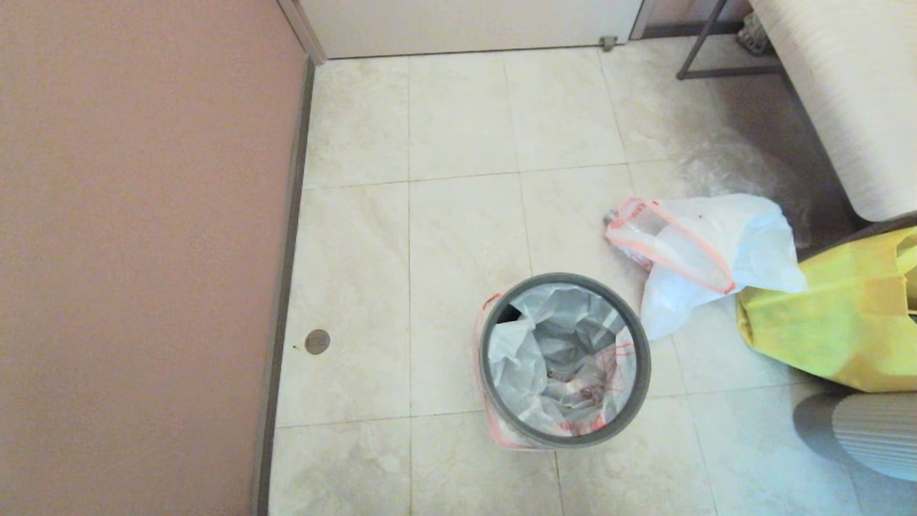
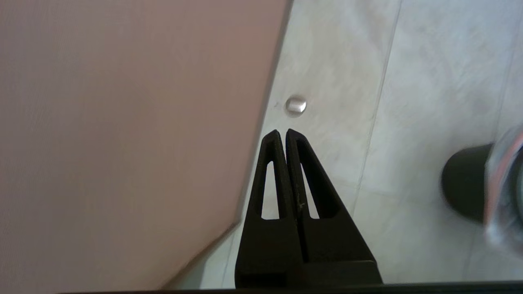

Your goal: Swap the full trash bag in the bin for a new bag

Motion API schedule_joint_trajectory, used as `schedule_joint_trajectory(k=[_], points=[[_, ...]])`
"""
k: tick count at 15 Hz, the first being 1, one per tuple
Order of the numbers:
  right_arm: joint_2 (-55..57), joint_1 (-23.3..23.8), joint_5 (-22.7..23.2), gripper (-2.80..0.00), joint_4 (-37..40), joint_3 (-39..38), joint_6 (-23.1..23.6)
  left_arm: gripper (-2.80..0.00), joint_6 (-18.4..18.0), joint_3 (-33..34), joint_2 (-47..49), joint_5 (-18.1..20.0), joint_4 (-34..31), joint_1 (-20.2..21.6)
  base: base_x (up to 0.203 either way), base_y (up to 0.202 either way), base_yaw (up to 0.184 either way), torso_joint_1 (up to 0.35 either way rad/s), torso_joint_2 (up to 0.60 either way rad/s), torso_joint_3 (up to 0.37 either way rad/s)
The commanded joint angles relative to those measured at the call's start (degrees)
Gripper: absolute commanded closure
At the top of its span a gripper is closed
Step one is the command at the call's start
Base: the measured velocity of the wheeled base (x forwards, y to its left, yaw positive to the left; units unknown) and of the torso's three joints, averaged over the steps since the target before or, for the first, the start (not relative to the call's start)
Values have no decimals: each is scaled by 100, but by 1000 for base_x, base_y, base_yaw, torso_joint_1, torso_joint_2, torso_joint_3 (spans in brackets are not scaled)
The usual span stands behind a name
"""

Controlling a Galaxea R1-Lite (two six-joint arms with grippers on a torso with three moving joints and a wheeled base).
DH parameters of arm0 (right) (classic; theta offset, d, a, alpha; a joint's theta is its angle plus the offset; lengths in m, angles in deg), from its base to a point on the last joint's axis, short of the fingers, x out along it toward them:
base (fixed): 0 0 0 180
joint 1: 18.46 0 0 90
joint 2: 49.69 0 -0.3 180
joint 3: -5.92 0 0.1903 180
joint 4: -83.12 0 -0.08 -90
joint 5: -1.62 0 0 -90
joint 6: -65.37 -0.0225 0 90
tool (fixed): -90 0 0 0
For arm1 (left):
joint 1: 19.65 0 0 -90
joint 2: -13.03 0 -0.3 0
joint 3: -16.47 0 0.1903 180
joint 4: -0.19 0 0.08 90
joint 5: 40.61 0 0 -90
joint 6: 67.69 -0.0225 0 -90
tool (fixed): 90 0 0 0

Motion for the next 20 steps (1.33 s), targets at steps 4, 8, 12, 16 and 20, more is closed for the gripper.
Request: schedule_joint_trajectory(k=[4,8,12,16,20], points=[[-1097,154,-6,0,-3,-689,253,0,-208,1264,-1771,469,-278,273,0,0,0,0,0,0],[-1625,189,-318,0,-1614,-1834,-60,0,-681,2112,-2487,1692,-59,316,0,0,0,0,0,0],[-1625,192,-582,0,-3531,-3212,-256,0,-982,3629,-2485,1856,2246,319,0,0,0,0,0,0],[-1625,192,-785,0,-5470,-4471,-184,0,-1174,4037,-2484,2177,2635,320,0,0,0,0,0,0],[-1625,192,-855,0,-5750,-4561,-236,0,-1093,3981,-2481,2234,2265,320,0,0,0,0,0,0]])
